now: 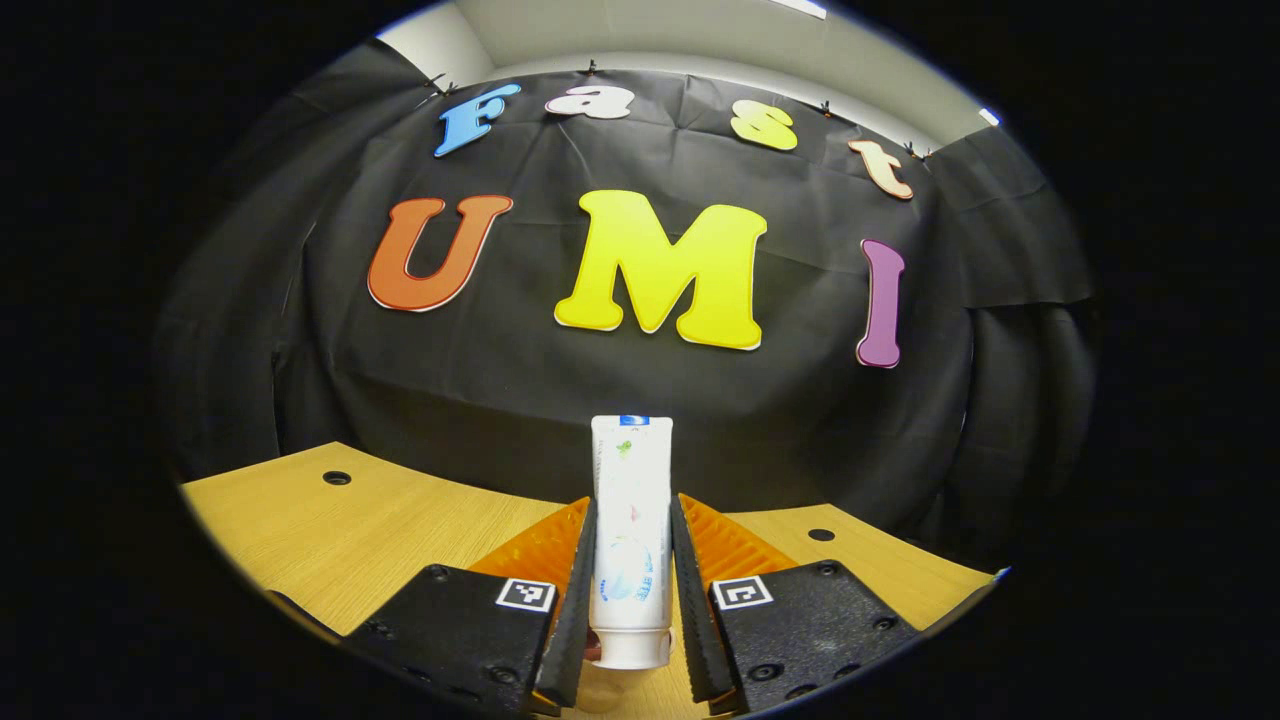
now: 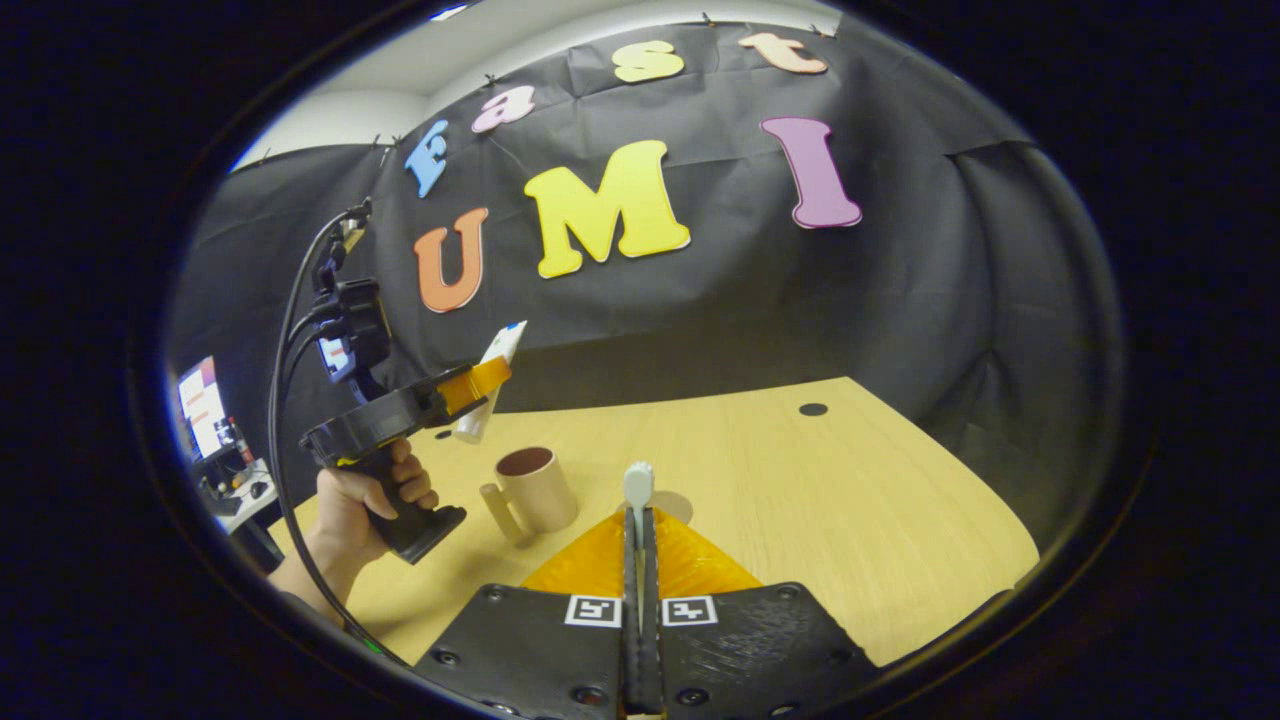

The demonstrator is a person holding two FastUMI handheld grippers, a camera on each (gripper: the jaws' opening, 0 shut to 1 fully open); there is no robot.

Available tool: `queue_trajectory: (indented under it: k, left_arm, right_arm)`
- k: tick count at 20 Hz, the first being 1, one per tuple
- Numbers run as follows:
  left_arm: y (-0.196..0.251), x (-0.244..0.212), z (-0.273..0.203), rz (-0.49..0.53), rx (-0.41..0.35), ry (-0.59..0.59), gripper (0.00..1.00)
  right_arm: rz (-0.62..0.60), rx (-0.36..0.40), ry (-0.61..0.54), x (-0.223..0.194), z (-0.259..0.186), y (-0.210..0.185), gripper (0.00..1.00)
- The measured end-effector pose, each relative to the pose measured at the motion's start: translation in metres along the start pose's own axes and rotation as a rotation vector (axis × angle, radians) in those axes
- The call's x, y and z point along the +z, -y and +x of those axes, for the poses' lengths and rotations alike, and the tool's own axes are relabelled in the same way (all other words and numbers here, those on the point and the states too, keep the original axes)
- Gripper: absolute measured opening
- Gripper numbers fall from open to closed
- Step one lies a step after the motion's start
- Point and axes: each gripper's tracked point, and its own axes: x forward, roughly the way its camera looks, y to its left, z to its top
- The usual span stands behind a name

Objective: Put the toothbrush and toothpaste on the desktop into the cup, then pick up the cup and place it on the coaster on the desktop.

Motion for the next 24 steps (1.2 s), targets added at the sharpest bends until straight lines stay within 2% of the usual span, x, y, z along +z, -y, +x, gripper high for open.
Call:
queue_trajectory:
  k: [15, 24]
  left_arm:
    - [-0.001, -0.011, 0.004, -0.006, -0.002, -0.028, 0.45]
    - [-0.006, -0.02, 0.001, -0.008, 0.025, -0.065, 0.46]
  right_arm:
    - [0.034, -0.006, 0.006, 0.001, 0.001, 0.005, 0.0]
    - [0.048, -0.009, 0.017, 0.004, -0.002, 0.009, 0.0]
